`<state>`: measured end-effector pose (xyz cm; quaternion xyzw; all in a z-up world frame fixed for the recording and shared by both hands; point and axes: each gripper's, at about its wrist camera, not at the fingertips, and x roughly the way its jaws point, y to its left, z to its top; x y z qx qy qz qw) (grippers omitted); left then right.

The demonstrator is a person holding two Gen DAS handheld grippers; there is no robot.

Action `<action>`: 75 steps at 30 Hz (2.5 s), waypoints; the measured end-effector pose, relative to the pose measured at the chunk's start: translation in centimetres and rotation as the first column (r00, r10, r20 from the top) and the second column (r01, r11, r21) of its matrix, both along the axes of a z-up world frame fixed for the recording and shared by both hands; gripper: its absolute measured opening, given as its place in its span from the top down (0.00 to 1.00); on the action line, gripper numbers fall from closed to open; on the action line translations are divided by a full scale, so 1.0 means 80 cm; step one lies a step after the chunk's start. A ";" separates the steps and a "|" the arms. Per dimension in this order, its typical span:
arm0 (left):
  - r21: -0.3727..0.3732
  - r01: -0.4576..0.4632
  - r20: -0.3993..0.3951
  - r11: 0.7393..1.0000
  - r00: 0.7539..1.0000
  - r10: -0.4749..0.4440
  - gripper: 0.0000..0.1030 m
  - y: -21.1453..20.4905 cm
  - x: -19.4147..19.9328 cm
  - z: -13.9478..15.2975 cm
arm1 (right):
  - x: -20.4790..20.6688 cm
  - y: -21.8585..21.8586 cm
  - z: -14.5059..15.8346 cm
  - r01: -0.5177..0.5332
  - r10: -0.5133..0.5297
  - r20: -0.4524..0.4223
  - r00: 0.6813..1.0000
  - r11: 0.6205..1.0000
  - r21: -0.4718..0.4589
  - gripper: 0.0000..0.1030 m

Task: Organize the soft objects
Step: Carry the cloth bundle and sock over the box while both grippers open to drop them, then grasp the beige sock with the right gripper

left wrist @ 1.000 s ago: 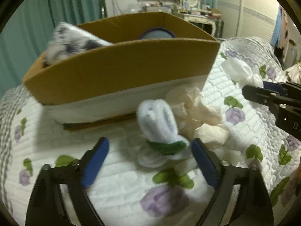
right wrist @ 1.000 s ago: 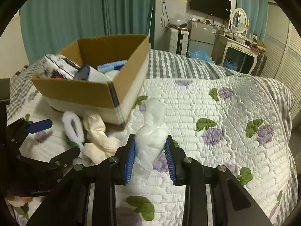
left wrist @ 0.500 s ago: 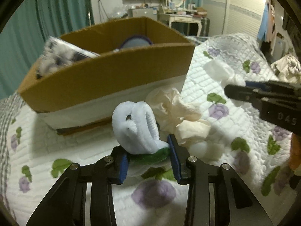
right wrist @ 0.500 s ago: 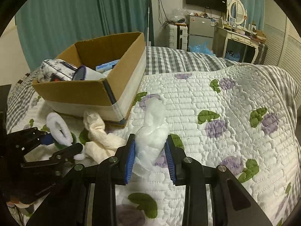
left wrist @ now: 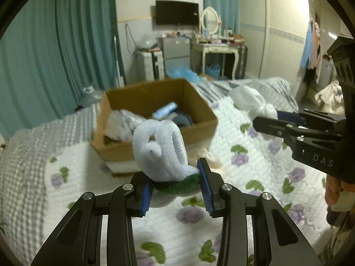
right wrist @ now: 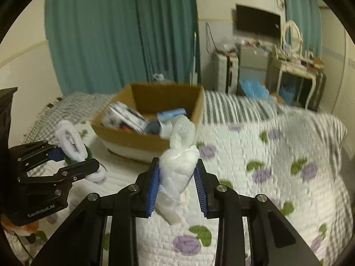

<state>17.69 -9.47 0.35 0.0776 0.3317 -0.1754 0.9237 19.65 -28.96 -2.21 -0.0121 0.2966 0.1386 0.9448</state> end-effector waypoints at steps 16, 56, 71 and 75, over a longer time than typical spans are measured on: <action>0.070 -0.047 0.082 0.996 0.996 0.041 0.64 -0.001 0.126 0.071 | 0.143 0.047 0.063 -0.115 0.113 0.043 0.993 0.993 0.037 0.71; -0.017 -0.170 0.239 0.985 0.956 0.169 0.13 0.082 -0.026 0.109 | -0.013 0.020 0.116 0.041 -0.034 0.108 0.994 0.997 -0.070 0.02; -0.053 -0.265 0.138 0.963 0.953 0.270 0.13 0.100 -0.036 0.019 | 0.013 0.033 -0.057 -0.014 0.007 -0.110 0.994 0.998 -0.065 0.02; -0.049 -0.287 0.089 0.957 0.953 0.291 0.13 0.095 -0.006 -0.017 | 0.043 0.039 -0.101 -0.016 0.006 -0.159 0.987 0.998 -0.062 0.02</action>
